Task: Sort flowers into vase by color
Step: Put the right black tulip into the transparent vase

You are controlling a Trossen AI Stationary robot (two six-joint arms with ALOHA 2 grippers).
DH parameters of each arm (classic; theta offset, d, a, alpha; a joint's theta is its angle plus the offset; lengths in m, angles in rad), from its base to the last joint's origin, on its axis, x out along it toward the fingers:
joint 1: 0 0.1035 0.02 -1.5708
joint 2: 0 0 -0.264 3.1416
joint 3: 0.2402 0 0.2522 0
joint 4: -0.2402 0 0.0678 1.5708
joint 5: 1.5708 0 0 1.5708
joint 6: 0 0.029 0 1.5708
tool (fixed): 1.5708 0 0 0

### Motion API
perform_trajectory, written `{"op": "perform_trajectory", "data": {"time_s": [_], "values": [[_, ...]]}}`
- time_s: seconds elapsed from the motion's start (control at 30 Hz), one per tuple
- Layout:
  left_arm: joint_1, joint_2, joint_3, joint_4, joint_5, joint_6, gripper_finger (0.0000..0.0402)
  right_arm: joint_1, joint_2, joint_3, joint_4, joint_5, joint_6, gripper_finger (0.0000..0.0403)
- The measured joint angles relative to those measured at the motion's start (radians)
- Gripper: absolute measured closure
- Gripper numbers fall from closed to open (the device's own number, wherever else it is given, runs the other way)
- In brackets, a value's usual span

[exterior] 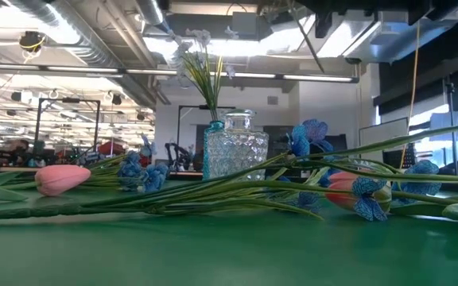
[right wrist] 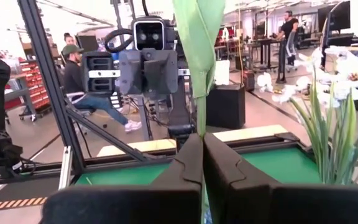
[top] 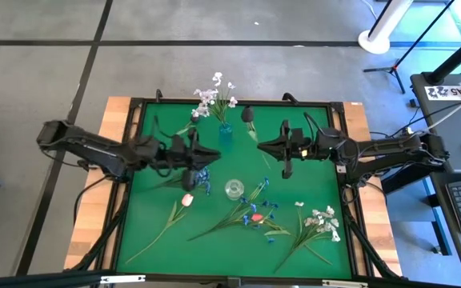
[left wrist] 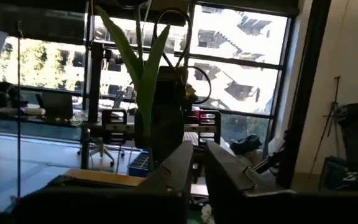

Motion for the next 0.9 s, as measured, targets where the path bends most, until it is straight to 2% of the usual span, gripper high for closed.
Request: {"op": "perform_trajectory", "data": {"time_s": [0.17, 0.4, 0.63, 0.9], "values": [[0.018, 0.152, 0.149, -0.048, -0.043, 0.048, 0.0298, 0.0, 0.0, 0.0, -0.001, -0.007, 0.0, 0.0403], [0.069, 0.311, 0.267, -0.047, -0.16, -0.034, 0.0246, 0.0, 0.0, 0.0, -0.005, -0.007, -0.004, 0.0403], [0.098, 0.413, 0.326, -0.041, -0.125, -0.06, 0.0235, 0.0, -0.001, -0.001, -0.02, -0.007, -0.024, 0.0403], [0.099, 0.42, 0.33, -0.014, -0.106, -0.067, 0.0234, 0.0, -0.003, 0.0, -0.021, -0.007, -0.025, 0.0403]]}}
